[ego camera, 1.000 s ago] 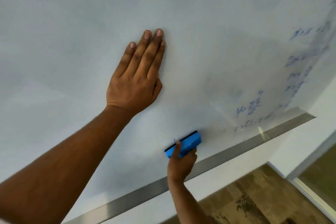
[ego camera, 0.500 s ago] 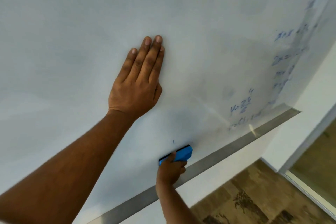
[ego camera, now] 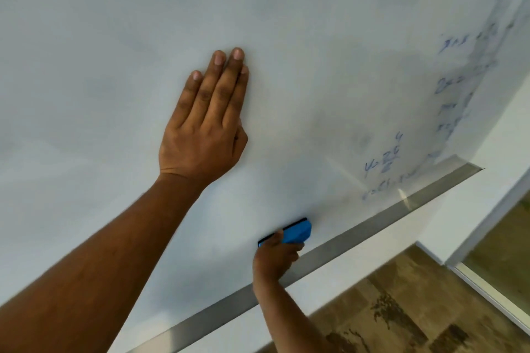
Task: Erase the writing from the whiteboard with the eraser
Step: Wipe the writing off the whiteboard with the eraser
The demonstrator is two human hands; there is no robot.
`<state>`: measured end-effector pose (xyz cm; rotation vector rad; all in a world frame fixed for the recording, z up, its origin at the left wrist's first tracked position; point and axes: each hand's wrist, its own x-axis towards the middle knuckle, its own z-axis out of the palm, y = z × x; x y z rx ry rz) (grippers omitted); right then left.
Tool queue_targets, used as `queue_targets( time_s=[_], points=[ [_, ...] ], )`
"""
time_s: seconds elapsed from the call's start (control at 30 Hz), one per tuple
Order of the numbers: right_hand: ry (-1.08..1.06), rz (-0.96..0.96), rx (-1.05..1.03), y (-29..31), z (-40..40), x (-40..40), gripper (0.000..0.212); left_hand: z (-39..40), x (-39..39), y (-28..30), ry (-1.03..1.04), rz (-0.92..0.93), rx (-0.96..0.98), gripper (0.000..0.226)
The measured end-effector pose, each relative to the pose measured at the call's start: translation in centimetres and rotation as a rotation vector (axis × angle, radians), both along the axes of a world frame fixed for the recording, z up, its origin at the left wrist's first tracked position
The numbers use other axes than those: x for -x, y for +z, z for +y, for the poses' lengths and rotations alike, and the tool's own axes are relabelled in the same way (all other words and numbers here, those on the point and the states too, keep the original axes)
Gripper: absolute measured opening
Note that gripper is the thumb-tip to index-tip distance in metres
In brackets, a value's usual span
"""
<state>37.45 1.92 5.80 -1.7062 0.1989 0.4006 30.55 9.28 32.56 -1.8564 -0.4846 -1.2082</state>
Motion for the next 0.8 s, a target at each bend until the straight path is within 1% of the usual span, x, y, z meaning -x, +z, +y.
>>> queue_targets(
  time_s=[0.03, 0.07, 0.13, 0.2, 0.23, 0.27, 0.33, 0.4, 0.47, 0.5, 0.53, 0.57, 0.6, 0.63, 0.73, 0.8],
  points=[
    [0.052, -0.061, -0.026, 0.3, 0.1, 1.8, 0.076, 0.0, 0.0, 0.0, 0.01, 0.004, -0.001, 0.072],
    [0.101, -0.169, -0.082, 1.2, 0.0, 3.5, 0.08, 0.0, 0.2, 0.0, 0.017, 0.004, -0.006, 0.073],
    [0.2, -0.477, -0.194, 4.0, -0.6, 4.9, 0.082, 0.1, 0.2, 0.1, 0.022, 0.006, -0.012, 0.073],
    [0.229, -0.806, -0.211, 7.4, -1.0, 2.5, 0.077, -0.1, 0.4, 0.1, 0.037, -0.004, -0.018, 0.072],
    [0.208, -0.926, -0.194, 9.2, -1.0, 0.1, 0.076, -0.2, 0.5, 0.0, 0.04, -0.006, -0.014, 0.071],
    [0.162, -0.988, -0.172, 11.1, -1.1, -3.3, 0.076, -0.3, 0.4, 0.1, 0.043, -0.003, -0.007, 0.071],
    [0.037, -0.946, -0.119, 13.6, -1.4, -11.0, 0.075, -0.5, 0.3, 0.2, 0.052, 0.005, 0.002, 0.071],
    [-0.046, -0.779, -0.054, 13.2, -2.7, -18.0, 0.074, -0.4, 0.4, 0.0, 0.058, -0.015, 0.049, 0.071],
    [-0.032, -0.492, 0.011, 9.9, -4.7, -23.6, 0.073, -1.6, -1.2, -0.8, 0.034, -0.087, 0.132, 0.073],
    [0.006, -0.311, 0.04, 7.9, -5.4, -23.8, 0.073, -2.0, -1.7, -1.6, 0.027, -0.101, 0.199, 0.076],
    [0.045, -0.174, 0.061, 6.2, -5.9, -23.6, 0.074, -2.7, -3.0, -2.1, 0.02, -0.091, 0.244, 0.08],
    [0.092, -0.11, 0.062, 4.9, -6.2, -22.7, 0.075, -3.4, -4.6, -2.8, 0.001, -0.053, 0.271, 0.083],
    [0.142, -0.132, 0.062, 4.4, -6.3, -21.3, 0.078, -4.0, -6.4, -3.2, -0.017, -0.008, 0.281, 0.086],
    [0.191, -0.22, 0.044, 4.6, -6.1, -19.6, 0.081, -4.4, -8.2, -3.2, -0.035, 0.031, 0.281, 0.086],
    [0.276, -0.643, -0.068, 8.5, -5.7, -16.8, 0.088, -4.6, -13.1, -1.2, -0.048, 0.072, 0.259, 0.082],
    [0.244, -0.865, -0.06, 11.7, -5.5, -18.8, 0.086, -4.4, -16.0, 0.5, -0.054, 0.072, 0.222, 0.078]
  ],
)
